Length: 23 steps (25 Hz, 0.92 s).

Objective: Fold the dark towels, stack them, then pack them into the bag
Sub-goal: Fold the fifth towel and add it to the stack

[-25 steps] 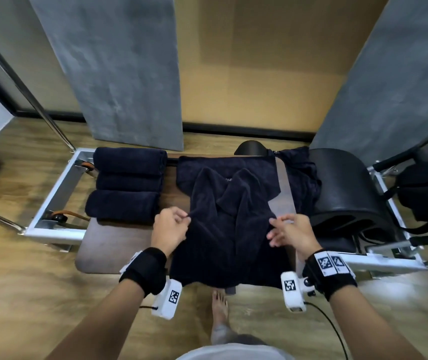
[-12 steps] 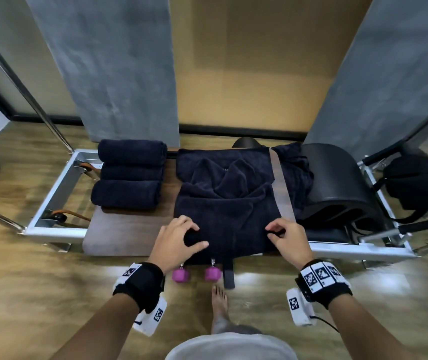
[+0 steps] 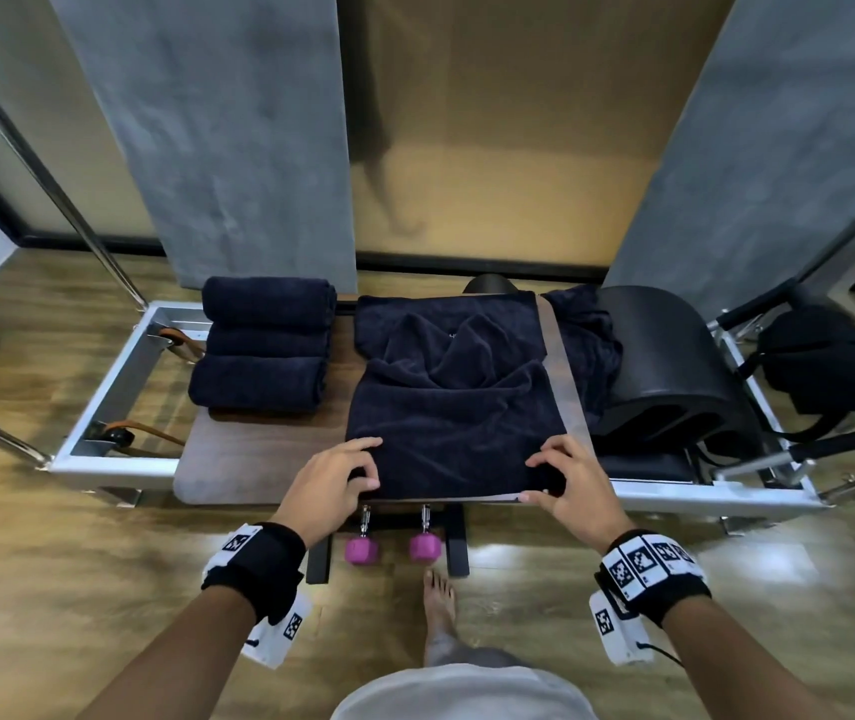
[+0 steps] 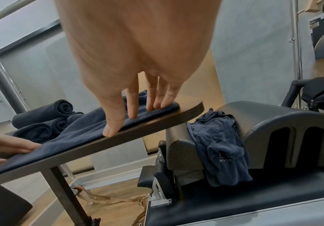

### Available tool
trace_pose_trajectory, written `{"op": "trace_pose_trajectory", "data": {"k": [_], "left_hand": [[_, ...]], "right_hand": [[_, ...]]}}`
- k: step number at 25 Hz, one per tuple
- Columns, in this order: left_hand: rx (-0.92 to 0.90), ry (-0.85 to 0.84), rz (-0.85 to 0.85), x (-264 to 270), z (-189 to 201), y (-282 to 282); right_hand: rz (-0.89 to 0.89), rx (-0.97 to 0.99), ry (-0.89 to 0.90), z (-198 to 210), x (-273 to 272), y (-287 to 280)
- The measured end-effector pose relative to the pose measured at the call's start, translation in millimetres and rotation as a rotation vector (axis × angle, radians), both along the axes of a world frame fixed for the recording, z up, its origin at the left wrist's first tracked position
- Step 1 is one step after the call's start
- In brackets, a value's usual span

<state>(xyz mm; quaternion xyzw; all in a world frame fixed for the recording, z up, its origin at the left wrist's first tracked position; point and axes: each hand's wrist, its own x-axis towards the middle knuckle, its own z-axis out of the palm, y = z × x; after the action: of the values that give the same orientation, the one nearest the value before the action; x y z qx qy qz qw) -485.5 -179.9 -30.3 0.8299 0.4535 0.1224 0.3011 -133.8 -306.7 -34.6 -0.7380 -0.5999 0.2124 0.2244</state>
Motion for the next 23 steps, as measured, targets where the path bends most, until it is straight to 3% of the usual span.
{"op": "trace_pose_trajectory", "data": {"k": [2, 6, 8, 13, 18, 23], "left_hand": [[0.024, 0.001, 0.005, -1, 4, 5], [0.062, 0.280, -0.199, -3, -3, 10], [0.068, 0.279, -0.220, -4, -5, 17], [-0.008, 0.116, -0.199, -2, -6, 44], [-0.043, -0.285, 0.071, 20, 12, 71], [0.100, -0.438, 0.278, 51, 42, 114]], "right_hand": [[0.017, 0.009, -0.024, 0, 2, 1], [0.044, 0.013, -0.061, -4, 8, 6], [0.064, 0.041, -0.084, -5, 10, 9], [0.037, 0.053, 0.046, 6, 18, 27], [-0.002, 0.019, 0.271, 37, 40, 58], [0.021, 0.075, 0.442, 77, 76, 112]]}}
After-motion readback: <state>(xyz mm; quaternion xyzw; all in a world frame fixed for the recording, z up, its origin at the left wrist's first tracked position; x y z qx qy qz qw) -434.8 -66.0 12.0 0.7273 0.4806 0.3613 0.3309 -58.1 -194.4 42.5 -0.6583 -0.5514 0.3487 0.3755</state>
